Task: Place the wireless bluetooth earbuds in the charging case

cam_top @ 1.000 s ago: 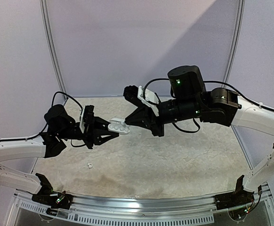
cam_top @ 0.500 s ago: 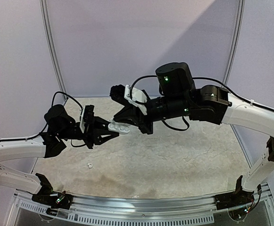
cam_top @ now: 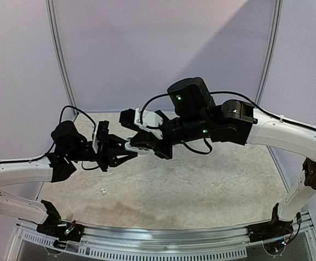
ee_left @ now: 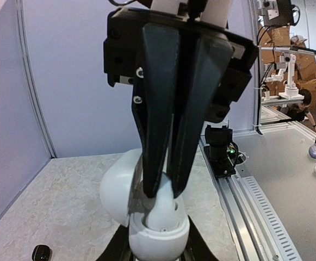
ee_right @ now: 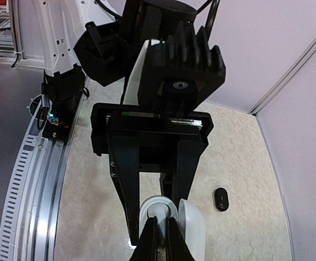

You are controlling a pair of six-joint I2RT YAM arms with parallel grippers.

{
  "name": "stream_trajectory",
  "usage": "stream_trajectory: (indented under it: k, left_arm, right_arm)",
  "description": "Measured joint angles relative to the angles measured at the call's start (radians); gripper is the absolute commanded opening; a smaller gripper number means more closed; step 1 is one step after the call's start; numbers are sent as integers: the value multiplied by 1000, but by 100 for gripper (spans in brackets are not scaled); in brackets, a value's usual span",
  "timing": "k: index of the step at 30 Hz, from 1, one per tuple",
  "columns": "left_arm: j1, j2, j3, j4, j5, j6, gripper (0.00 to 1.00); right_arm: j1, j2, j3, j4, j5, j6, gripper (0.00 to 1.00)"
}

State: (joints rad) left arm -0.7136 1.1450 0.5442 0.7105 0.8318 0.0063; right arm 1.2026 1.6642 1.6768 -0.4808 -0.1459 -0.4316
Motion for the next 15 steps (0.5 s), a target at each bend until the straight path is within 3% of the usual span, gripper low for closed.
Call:
stream_trajectory:
  k: [3,8,15]
  left_arm:
    - [0,0,0,-6,-7,-11,0]
    - [0,0,-1,-21,-14,-18,0]
    - [0,-1,-1,-45,-29,-29,0]
  right_arm:
    - [2,5,2,-6,17,0,1]
    - [2,16,13,-24,40,0,15]
    - [4,33,19,-41,53,10,25]
